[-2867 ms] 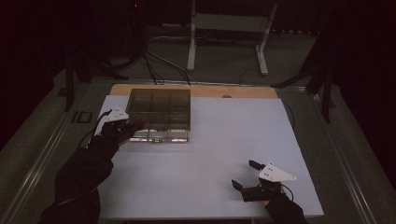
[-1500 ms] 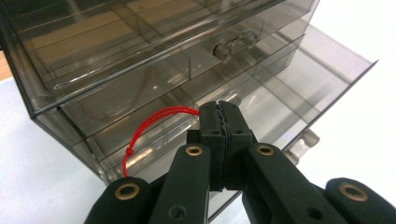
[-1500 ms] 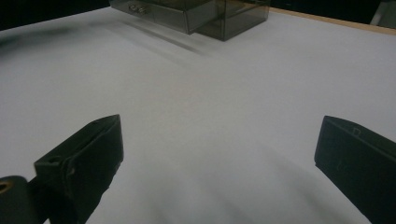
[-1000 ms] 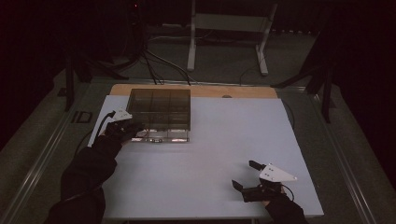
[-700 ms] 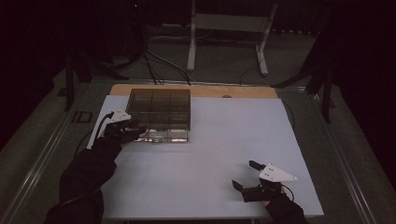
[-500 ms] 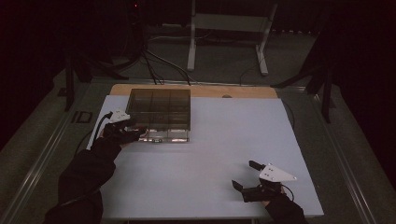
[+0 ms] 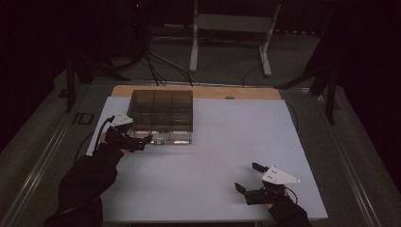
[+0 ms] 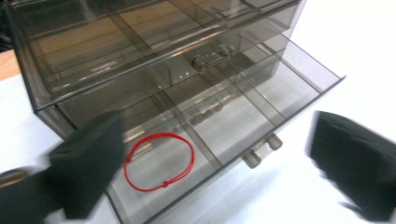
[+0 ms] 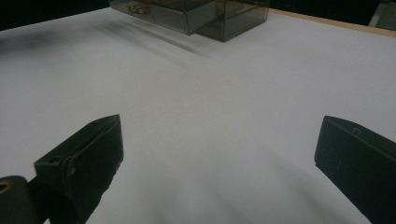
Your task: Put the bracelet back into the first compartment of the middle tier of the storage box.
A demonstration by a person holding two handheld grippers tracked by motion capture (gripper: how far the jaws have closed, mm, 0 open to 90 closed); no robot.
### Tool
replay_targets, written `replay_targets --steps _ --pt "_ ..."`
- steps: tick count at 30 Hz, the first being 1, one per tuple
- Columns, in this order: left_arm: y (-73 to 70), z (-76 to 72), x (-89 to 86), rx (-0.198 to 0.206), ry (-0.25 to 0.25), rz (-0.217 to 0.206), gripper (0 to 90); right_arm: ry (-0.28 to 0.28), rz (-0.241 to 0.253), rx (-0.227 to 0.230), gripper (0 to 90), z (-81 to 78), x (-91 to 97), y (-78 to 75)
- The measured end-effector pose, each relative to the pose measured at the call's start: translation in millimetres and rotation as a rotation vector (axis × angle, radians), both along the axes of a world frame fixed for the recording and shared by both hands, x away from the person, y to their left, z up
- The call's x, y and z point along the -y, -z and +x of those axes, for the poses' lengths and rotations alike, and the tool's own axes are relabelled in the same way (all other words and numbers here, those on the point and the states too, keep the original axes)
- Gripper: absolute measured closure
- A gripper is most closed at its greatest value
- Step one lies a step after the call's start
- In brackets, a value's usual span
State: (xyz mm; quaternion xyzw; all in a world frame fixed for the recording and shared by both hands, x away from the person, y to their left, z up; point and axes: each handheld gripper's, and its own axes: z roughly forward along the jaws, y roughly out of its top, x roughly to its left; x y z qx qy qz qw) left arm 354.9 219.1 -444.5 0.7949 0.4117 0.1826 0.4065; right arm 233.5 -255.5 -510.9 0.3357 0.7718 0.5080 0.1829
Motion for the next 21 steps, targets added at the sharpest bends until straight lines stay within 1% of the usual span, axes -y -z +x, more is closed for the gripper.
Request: replay_targets --steps 4,7,10,12,14,18,19,21 --pt "-2.0 -3.1 2.6 -0.002 0.009 0.005 3.2 -0.001 0.004 0.002 1.2 0.5 -1.3 -0.4" --pt "-3.5 -6.4 3.9 0.01 0.01 0.002 3.2 -0.003 0.004 0.002 1.3 0.8 -1.8 -0.6" --pt "-5.9 -9.4 4.5 0.013 0.016 -0.008 3.2 -0.001 0.005 0.004 1.2 0.8 -2.1 -1.3" --pt "-7.7 -12.0 5.9 0.018 0.014 -0.002 3.2 -0.003 0.004 0.002 1.3 1.0 -2.5 -1.0" --pt "-9.0 -14.3 7.5 0.023 0.013 -0.007 3.2 -0.004 0.002 0.001 1.3 1.2 -3.0 -0.9" --pt "-7.9 -18.4 13.1 0.021 0.028 0.0 3.2 -0.005 0.002 0.003 1.2 1.7 -3.8 -1.3" --pt "-6.6 -19.9 15.3 0.024 0.022 0.007 3.2 -0.004 0.003 0.002 1.3 1.7 -3.8 -1.3" --pt "-4.7 -21.4 17.6 0.026 0.011 0.002 3.2 -0.002 0.005 -0.001 1.3 1.9 -3.5 -0.8"
